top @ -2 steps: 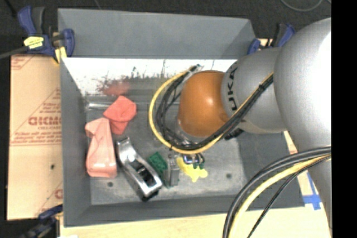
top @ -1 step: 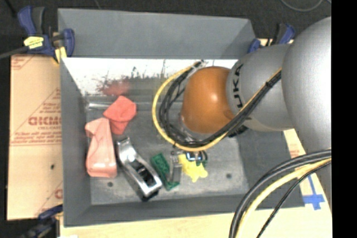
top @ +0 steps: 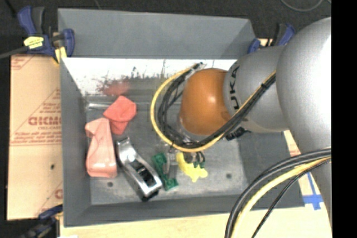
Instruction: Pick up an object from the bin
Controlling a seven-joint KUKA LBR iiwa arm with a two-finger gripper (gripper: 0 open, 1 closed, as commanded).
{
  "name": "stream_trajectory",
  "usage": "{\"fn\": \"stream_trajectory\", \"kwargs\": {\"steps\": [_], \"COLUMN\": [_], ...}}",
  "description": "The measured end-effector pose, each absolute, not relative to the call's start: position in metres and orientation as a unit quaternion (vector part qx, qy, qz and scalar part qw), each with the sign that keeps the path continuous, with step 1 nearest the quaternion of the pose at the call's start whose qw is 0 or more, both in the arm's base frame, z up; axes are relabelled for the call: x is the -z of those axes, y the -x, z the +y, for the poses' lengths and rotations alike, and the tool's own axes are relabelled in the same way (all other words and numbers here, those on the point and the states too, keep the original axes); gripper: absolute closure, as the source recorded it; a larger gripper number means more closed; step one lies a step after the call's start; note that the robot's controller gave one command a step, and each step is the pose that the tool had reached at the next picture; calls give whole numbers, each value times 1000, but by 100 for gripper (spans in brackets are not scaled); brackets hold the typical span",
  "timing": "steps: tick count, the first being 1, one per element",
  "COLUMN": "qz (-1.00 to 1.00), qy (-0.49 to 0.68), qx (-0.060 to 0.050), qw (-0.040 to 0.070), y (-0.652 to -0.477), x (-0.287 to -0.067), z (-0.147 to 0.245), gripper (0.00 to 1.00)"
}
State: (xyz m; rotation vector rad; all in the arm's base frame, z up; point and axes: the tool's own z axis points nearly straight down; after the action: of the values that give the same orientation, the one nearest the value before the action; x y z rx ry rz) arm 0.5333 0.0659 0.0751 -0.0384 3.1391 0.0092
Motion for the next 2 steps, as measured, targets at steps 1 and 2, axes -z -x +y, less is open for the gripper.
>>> {"fn": "stream_trajectory", "kwargs": {"steps": [1, 2], "qz": [1000, 1000], "qy": [11, 13], "qx": [-3, -2], "qw": [1, -2], "y": [-533, -531], "x": [-75, -106], "z": [66, 61], "gripper": [100, 100]}}
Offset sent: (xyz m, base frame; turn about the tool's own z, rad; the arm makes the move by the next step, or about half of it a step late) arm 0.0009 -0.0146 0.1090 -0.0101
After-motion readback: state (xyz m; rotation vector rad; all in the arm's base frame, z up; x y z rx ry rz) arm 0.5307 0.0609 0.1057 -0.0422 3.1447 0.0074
